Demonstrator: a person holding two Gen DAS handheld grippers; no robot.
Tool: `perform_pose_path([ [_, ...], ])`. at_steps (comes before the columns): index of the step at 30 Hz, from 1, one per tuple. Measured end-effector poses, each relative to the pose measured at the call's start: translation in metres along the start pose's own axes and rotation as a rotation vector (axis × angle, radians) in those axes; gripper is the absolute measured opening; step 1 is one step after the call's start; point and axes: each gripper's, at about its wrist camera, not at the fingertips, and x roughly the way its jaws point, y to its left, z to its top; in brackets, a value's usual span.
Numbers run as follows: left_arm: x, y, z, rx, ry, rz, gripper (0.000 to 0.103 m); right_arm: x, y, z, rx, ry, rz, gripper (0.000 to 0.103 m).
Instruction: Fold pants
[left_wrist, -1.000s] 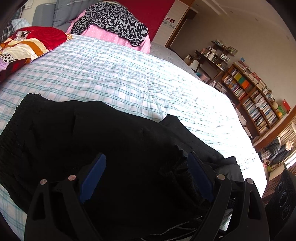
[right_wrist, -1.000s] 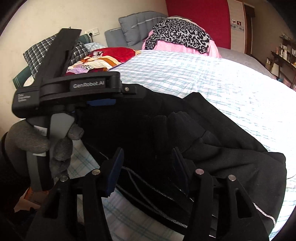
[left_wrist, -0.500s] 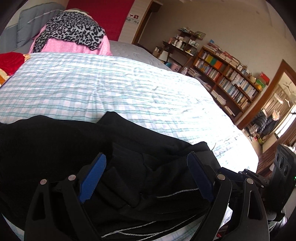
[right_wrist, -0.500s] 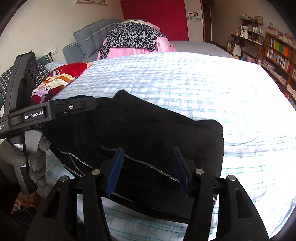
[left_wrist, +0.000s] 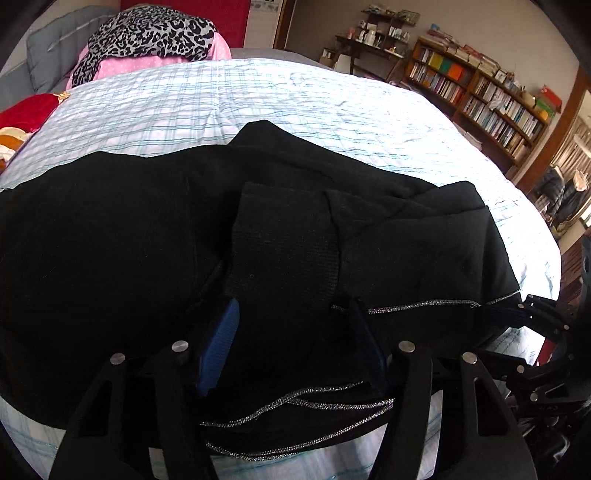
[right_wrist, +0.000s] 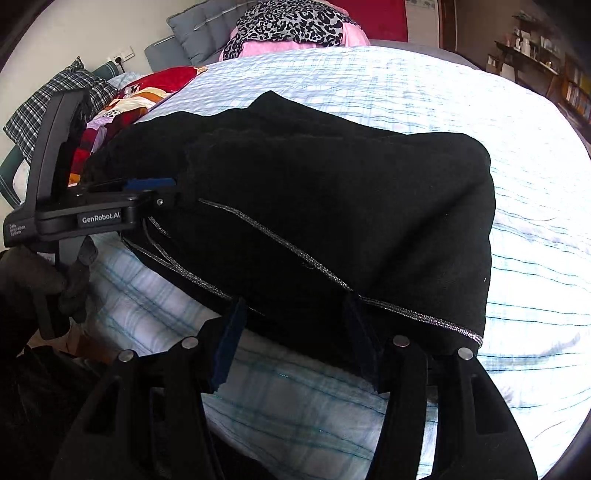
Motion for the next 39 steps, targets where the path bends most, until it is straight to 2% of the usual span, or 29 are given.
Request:
perform_pose_path([
  [2, 0.001, -0.002, -0.001, 0.016, -0.005, 0.014, 0.062, -0.007, -0.002, 0.002, 0.000, -0.009, 0.024, 0.057],
  [5, 0.001, -0.002, -0.003, 0.016, -0.013, 0.021, 0.062, -0.026, -0.020, 0.014, 0.067, -0.051, 0.068, 0.057],
  [9, -0.004, -0.004, -0.003, 0.009, -0.020, 0.024, 0.062, -0.047, -0.056, 0.037, 0.170, -0.117, 0.064, 0.057],
  [10, -0.005, -0.005, -0.002, 0.003, -0.020, 0.022, 0.066, -0.051, -0.065, 0.043, 0.191, -0.127, 0.050, 0.057],
  [11, -0.007, -0.006, -0.001, -0.007, -0.019, 0.013, 0.074, -0.053, -0.074, 0.048, 0.209, -0.137, 0.039, 0.057],
  [13, -0.015, -0.008, 0.005, -0.035, -0.023, 0.006, 0.080, -0.054, -0.091, 0.058, 0.246, -0.150, 0.013, 0.057],
  [18, -0.036, -0.030, 0.022, -0.013, -0.081, 0.032, 0.081, -0.041, -0.136, 0.074, 0.369, -0.135, -0.014, 0.056],
  [20, -0.043, -0.042, 0.027, 0.011, -0.106, 0.014, 0.082, -0.033, -0.151, 0.078, 0.424, -0.120, -0.012, 0.055],
  [21, -0.044, -0.050, 0.030, 0.023, -0.112, -0.001, 0.082, -0.028, -0.157, 0.079, 0.447, -0.112, 0.000, 0.051],
  [23, -0.043, -0.069, 0.036, 0.063, -0.111, -0.055, 0.082, -0.019, -0.168, 0.079, 0.492, -0.091, 0.034, 0.048],
  [26, -0.032, -0.104, 0.044, 0.112, -0.070, -0.178, 0.082, -0.008, -0.179, 0.079, 0.527, -0.058, 0.069, 0.036],
  [28, -0.018, -0.125, 0.047, 0.125, -0.022, -0.267, 0.082, -0.002, -0.181, 0.081, 0.530, -0.047, 0.088, 0.020],
  [30, -0.003, -0.146, 0.048, 0.150, 0.021, -0.348, 0.082, -0.003, -0.179, 0.084, 0.512, -0.056, 0.085, 0.010],
  [33, 0.022, -0.175, 0.047, 0.217, 0.066, -0.382, 0.082, -0.007, -0.175, 0.089, 0.494, -0.086, 0.087, 0.004],
  [36, 0.052, -0.186, 0.037, 0.240, 0.175, -0.369, 0.082, -0.013, -0.170, 0.098, 0.474, -0.120, 0.091, 0.003],
  [39, 0.052, -0.194, 0.024, 0.312, 0.155, -0.335, 0.080, -0.020, -0.165, 0.105, 0.453, -0.144, 0.090, 0.003],
])
